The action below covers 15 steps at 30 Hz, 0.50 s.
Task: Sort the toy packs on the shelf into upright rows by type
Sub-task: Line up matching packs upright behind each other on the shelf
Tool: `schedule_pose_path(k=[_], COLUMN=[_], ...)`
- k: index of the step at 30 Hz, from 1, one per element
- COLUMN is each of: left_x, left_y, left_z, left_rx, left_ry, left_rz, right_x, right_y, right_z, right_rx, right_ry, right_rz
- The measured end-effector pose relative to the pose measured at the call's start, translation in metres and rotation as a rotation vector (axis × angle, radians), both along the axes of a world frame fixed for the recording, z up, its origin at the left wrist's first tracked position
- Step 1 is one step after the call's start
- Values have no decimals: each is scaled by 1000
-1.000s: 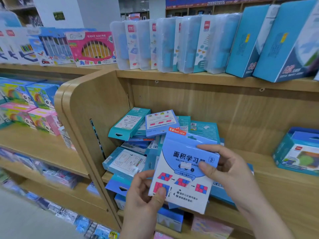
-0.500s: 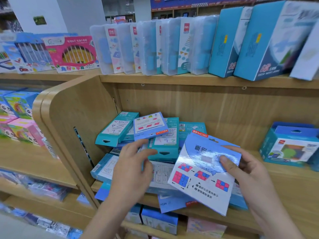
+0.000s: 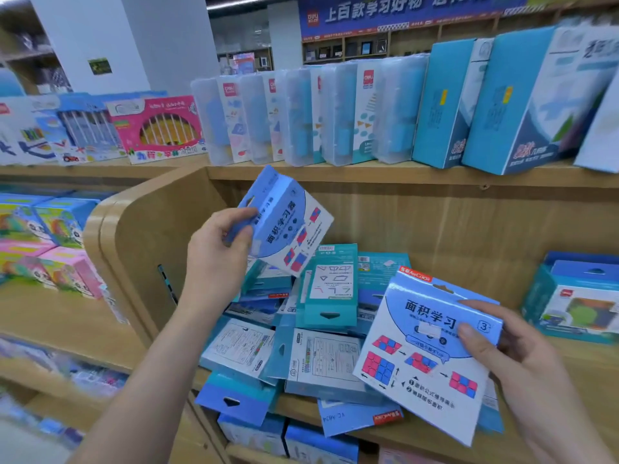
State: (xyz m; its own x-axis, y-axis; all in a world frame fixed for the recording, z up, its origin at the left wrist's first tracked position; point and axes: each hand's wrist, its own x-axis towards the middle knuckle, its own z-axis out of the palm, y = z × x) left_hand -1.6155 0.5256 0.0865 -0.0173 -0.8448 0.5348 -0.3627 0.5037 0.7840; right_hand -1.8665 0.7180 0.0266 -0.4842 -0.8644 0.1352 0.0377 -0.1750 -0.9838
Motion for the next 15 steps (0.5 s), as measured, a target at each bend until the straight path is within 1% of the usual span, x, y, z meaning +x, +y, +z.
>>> schedule_pose_path(k=[2,4,10,15], left_x=[-1,0,8,7], left_y=[9,19,26,27], left_z=[6,9,9,11], left_rx=[171,274,363,346], left_ry=[182,281,319,333], left_rz=[-64,-79,-110,-138], right_x=[3,6,10,10], right_y=[-2,-5,-10,-10], right_z=[1,3,5,5], right_rx=[-1,-2,-1,10], right_ry=[7,14,36,35], right_rz=[27,48,60,41])
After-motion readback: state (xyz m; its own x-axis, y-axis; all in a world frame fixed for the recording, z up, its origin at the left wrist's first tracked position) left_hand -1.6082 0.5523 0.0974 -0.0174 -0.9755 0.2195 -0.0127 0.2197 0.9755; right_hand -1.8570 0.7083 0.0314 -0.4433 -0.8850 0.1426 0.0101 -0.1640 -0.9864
